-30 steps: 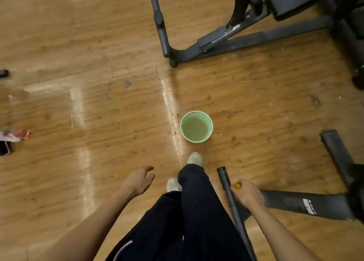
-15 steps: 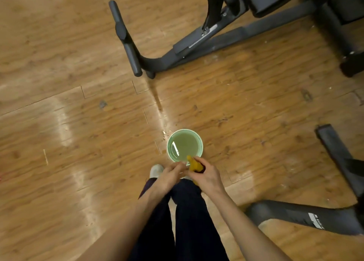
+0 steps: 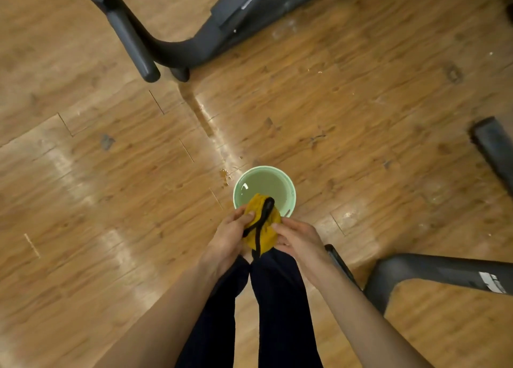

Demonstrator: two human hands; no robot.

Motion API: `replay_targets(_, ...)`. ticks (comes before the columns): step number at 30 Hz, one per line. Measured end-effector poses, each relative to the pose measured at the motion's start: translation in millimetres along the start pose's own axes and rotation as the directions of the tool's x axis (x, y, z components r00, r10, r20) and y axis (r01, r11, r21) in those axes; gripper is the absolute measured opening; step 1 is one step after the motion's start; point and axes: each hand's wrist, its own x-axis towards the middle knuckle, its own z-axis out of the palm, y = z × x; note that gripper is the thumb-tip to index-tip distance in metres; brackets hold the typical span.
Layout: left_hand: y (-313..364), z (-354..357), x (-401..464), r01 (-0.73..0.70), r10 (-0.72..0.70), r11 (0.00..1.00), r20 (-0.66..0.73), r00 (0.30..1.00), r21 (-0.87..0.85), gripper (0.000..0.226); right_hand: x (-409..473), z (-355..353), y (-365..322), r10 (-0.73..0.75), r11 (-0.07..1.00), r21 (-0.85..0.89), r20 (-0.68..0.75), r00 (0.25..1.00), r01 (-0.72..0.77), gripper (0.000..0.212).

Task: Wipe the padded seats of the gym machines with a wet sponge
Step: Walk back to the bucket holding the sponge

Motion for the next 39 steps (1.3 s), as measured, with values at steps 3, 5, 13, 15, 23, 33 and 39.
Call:
replay_targets(3, -3.9, -16.7, 26.6, -0.092, 0.096, 0.987, -0.021, 0.995, 0.13, 0.037, 29.6, 10.3, 3.2, 0.028, 0.999, 0.026, -0.059, 0.998, -0.027, 0.015)
replay_targets(5, -6.2, -26.3, 41.5, -0.175, 0.165, 0.936, 0.059, 0.985, 0.306, 0.057, 52.2, 18.7, 8.7, 0.027, 0.999, 0.042, -0.115, 0.993, -0.022, 0.02)
replay_targets(13, -21.1, -47.6, 100.6, -0.025, 0.026, 0.999, -0.027, 0.999, 0.025, 0.026, 137.8, 45.9, 35.4, 0.244, 0.902, 0.398, -0.146, 0.959, -0.169, 0.034)
replay_targets(15, -23.2, -56.6, 114.6, -0.018, 0.018, 1.0, -0.073, 0.997, -0.007, 0.024, 151.8, 47.0, 41.8, 0.244, 0.942, 0.26, -0.098, 0.965, -0.212, 0.064)
replay_targets(23, -27.7, -89.0, 160.3, -0.052, 0.072, 0.996, -0.301, 0.951, 0.074, 0.012, 192.8, 47.2, 86.2, 0.093, 0.959, -0.238, -0.241, 0.966, -0.152, 0.038)
replay_targets(33, -56.8, -119.7, 233.1, 0.08, 0.139, 0.81, -0.322, 0.937, 0.581, 0.041, 241.3, 51.4, 146.7, -0.103, 0.946, -0.323, -0.39, 0.915, -0.032, 0.051)
replay_targets(39, -69.7, -129.1, 252.0, 0.154, 0.113, 0.759, -0.361, 0.926, 0.633, 0.052, 255.4, 57.9, 160.4, -0.099, 0.633, -0.774, -0.063, 0.993, 0.014, 0.054)
